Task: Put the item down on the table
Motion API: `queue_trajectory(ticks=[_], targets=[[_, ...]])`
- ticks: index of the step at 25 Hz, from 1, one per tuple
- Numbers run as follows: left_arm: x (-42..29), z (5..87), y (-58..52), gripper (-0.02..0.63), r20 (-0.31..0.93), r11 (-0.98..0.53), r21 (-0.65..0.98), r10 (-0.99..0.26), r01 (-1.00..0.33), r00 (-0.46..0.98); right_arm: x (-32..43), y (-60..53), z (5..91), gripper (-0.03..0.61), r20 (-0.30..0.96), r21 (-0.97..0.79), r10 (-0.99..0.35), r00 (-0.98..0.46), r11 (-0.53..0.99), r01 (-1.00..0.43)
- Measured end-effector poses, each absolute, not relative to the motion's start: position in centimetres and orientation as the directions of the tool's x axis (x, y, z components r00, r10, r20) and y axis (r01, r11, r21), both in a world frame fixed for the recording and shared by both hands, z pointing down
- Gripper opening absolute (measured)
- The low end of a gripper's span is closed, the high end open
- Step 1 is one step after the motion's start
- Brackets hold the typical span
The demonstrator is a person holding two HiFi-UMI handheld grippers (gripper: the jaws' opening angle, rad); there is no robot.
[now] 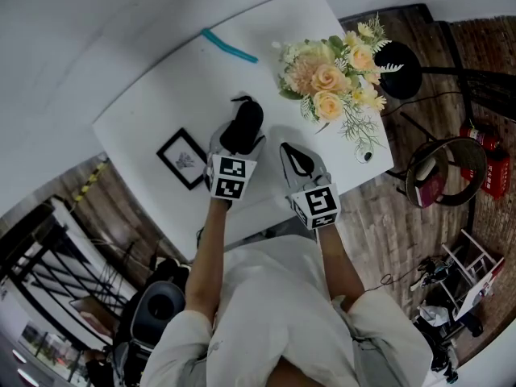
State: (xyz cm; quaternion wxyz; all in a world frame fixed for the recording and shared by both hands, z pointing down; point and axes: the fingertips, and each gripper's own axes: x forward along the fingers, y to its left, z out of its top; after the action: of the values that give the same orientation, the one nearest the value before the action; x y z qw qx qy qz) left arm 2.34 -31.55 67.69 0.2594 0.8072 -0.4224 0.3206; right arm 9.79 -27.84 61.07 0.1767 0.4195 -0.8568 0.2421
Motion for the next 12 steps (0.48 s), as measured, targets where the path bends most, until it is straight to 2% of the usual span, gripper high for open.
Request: queue_trajectory(ticks=[12], targets=[[1.1, 66.0, -32.2, 0.387, 0.717, -0.492, 0.113, -0.561, -0.863, 0.414, 9.5, -28.1, 60.3, 0.005, 0.491, -0.257, -0.642, -0.589, 0.539, -0.802]])
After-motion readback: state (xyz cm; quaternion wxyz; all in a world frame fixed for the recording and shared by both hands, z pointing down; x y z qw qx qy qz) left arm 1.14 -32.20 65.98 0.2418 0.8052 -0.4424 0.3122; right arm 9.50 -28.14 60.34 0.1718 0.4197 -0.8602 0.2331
